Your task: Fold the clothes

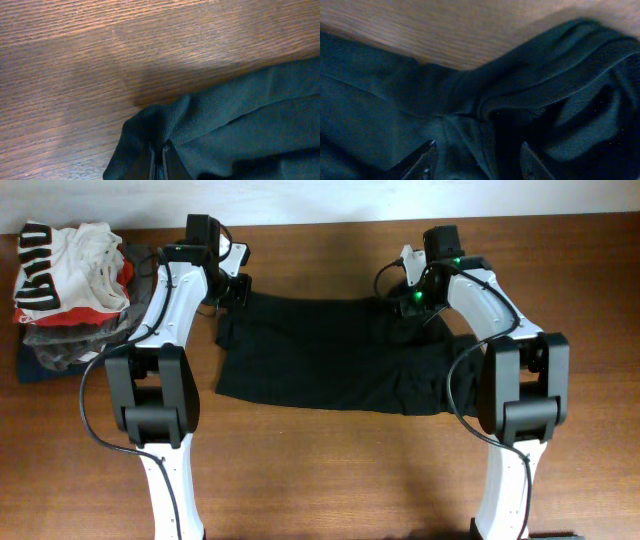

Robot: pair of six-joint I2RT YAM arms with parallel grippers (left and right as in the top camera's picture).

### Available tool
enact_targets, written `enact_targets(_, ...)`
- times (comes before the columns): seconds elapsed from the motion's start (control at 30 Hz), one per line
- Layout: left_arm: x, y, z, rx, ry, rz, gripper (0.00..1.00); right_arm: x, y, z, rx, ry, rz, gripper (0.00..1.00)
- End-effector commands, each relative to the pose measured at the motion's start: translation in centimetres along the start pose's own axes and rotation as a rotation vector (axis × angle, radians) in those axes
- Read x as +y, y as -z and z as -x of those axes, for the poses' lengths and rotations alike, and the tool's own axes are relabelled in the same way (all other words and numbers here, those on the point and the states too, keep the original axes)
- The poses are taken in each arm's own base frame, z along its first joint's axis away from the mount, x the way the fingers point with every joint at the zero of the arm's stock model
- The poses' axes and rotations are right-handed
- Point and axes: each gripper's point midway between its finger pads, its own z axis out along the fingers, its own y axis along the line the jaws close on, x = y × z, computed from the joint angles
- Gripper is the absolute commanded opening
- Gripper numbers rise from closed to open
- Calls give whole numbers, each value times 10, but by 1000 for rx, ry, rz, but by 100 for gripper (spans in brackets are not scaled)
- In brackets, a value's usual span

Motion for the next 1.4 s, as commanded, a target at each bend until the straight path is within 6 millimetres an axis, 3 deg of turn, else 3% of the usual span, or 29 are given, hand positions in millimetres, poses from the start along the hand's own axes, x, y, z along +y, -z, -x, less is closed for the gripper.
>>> enact_targets(0.0,3,1,6,-13,-1,13,1,-4,-9,1,0,46,-6,57)
enact_targets(0.33,7,1,5,-10,-1,37,1,-9,-9,17,-61,107,-31,57)
enact_targets(0.5,7,1,5,-10,-1,36,1,-8,-10,15,-53,106,-29,28)
enact_targets(0.87,7,1,5,-10,-1,37,1,-9,-17,4,-15,99,-23,20)
enact_targets(1.0,7,1,5,-9,-1,36,1,-10,-25,-5,21,90,-18,4)
enact_targets(1.03,7,1,5,-9,0,36,1,-10,-25,-6,22,89,-18,5)
enact_targets(1.2,8,4,10,-24,-1,40,1,-17,-4,10,-9,76,-30,4)
enact_targets(1.37,10,26,31,-83,-7,51,1,-30,49,38,-37,44,-49,4)
